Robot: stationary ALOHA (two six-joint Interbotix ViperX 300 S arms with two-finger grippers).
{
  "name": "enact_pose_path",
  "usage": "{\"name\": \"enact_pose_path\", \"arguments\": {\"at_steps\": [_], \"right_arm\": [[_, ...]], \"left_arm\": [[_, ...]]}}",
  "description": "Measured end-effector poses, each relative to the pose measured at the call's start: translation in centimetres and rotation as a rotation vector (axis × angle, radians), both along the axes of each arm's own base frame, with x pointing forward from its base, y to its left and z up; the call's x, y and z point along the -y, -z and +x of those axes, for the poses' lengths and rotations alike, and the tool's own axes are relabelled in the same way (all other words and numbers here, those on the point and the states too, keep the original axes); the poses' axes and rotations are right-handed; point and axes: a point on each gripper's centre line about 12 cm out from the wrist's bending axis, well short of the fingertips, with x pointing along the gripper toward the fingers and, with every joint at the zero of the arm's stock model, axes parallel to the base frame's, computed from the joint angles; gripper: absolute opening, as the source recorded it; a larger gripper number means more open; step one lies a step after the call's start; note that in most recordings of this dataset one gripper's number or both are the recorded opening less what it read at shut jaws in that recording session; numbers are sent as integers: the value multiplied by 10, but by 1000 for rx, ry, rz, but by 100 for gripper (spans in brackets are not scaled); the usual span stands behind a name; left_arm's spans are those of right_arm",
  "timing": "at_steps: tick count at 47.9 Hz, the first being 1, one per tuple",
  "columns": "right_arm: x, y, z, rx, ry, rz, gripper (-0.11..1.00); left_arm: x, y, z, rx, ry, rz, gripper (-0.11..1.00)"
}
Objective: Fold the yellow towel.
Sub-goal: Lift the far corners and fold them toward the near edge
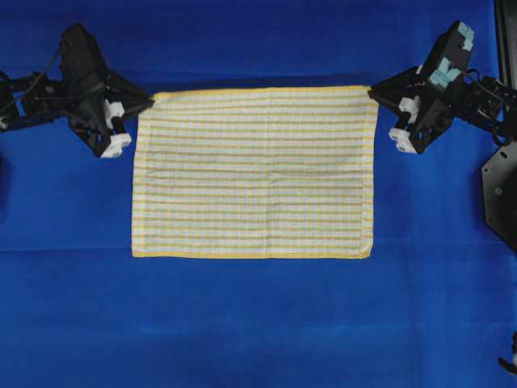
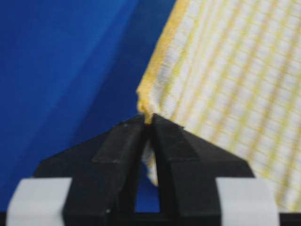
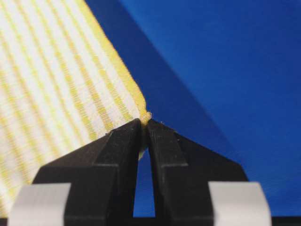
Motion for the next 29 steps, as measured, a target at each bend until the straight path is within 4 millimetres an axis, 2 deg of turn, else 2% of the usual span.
{"name": "enact_pose_path", "arguments": {"at_steps": [14, 29], "right_arm": [[-42, -6, 2, 59, -105, 85, 6], [-93, -7, 6, 87, -233, 222, 6]], "left_arm": [[46, -5, 3, 39, 105, -76, 4], [97, -21, 1, 107, 241, -157, 4]]}}
